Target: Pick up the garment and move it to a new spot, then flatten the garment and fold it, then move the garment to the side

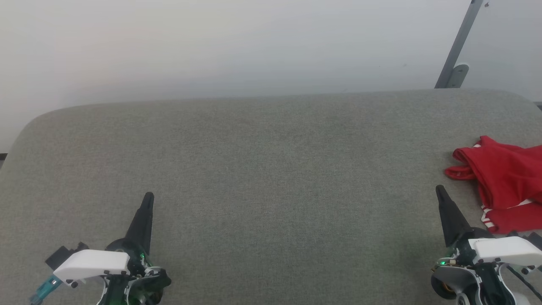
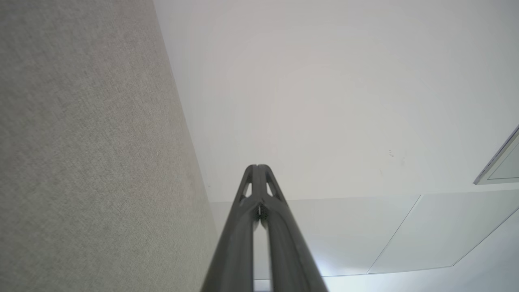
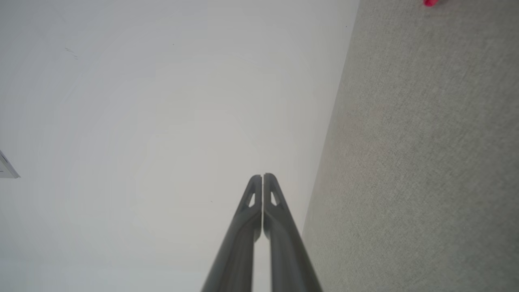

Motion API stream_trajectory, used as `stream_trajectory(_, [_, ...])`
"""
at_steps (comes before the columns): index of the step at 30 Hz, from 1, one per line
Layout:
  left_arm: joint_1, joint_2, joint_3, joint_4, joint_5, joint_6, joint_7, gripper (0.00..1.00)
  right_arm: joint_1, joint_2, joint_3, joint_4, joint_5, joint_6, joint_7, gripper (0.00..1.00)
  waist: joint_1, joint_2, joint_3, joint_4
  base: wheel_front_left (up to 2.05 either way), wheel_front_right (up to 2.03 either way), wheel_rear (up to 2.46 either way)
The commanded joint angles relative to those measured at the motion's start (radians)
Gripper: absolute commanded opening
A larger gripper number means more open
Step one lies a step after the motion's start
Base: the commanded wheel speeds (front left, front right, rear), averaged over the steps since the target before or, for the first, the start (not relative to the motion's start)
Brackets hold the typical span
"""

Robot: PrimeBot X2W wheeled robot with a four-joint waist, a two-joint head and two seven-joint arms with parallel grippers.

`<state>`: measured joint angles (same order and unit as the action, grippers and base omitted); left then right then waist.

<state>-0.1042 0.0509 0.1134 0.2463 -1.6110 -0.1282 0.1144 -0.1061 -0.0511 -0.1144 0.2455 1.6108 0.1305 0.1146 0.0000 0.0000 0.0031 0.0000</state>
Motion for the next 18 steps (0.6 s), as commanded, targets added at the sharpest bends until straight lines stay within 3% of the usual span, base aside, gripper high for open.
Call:
stream_trajectory(1, [-0.011,-0.002,0.000,0.000,-0.003,-0.005,0.003,0.00,-0.005,0.004,-0.001,-0.003,0.004,0.000,0.003,0.00,0.0000,0.0000,0.000,0.000,0.00,0.00,0.00])
stream_trajectory(18, [-0.011,-0.002,0.000,-0.001,-0.004,-0.005,0.003,0.00,-0.005,0.004,-0.001,-0.003,0.004,0.000,0.003,0.00,0.0000,0.0000,0.000,0.000,0.00,0.00,0.00])
